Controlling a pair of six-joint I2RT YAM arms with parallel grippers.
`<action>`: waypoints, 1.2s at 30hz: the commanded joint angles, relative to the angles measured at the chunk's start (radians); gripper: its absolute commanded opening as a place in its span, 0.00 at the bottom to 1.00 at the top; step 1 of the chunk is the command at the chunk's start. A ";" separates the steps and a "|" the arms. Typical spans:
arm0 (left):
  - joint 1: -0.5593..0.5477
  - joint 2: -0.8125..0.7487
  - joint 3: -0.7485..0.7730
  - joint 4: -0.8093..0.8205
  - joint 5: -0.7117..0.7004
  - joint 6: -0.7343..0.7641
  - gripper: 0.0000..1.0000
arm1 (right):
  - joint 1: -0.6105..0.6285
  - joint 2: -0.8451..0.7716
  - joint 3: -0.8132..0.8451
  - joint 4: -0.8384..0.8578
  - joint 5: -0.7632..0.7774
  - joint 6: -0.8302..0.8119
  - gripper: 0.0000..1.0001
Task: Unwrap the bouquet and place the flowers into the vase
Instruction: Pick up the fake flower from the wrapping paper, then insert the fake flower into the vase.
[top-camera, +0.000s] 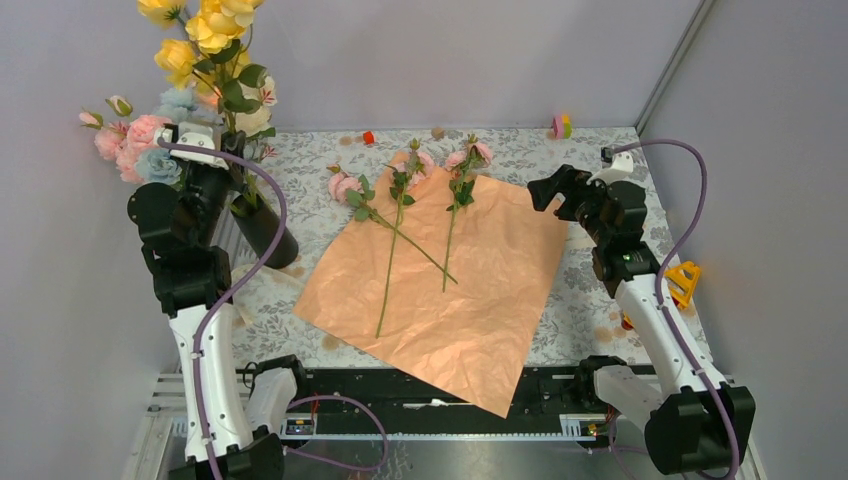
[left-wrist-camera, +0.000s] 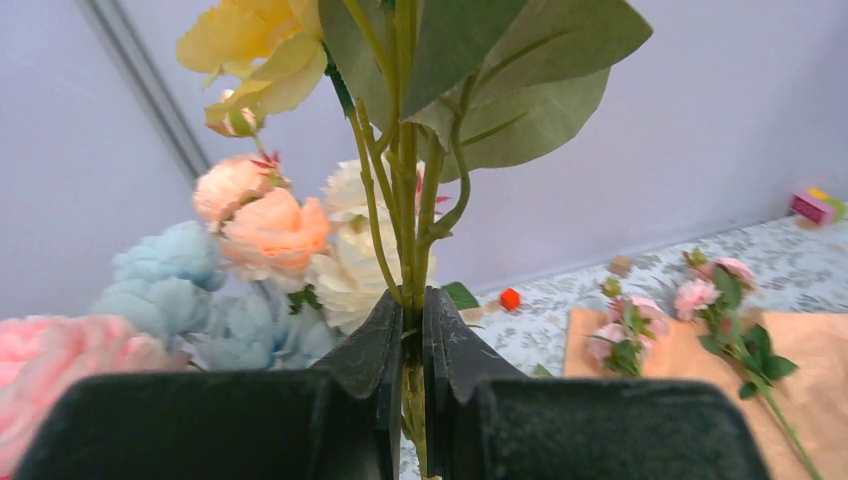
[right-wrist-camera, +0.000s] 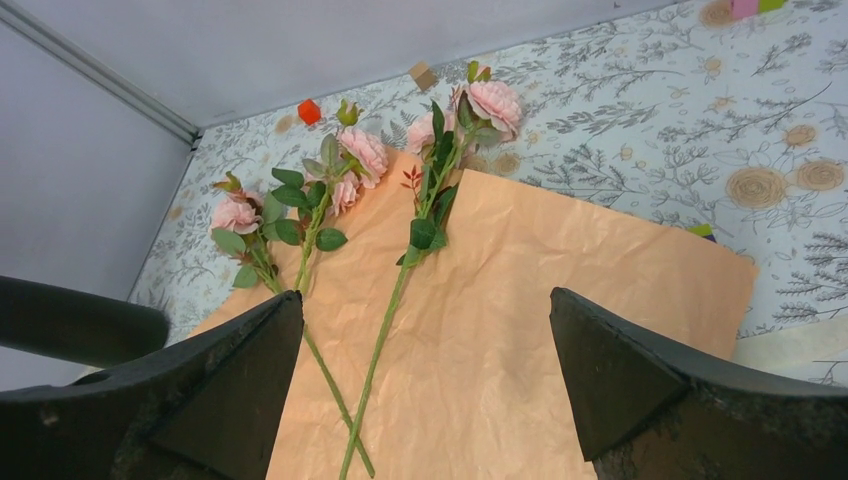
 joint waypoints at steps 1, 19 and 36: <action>0.032 0.005 0.001 0.127 -0.063 0.048 0.00 | -0.014 -0.018 -0.015 0.036 -0.052 0.019 1.00; 0.103 0.076 -0.126 0.300 -0.099 0.048 0.00 | -0.035 -0.027 -0.033 0.039 -0.086 0.034 1.00; 0.102 0.062 -0.304 0.373 -0.105 -0.098 0.00 | -0.036 -0.021 -0.041 0.060 -0.112 0.065 1.00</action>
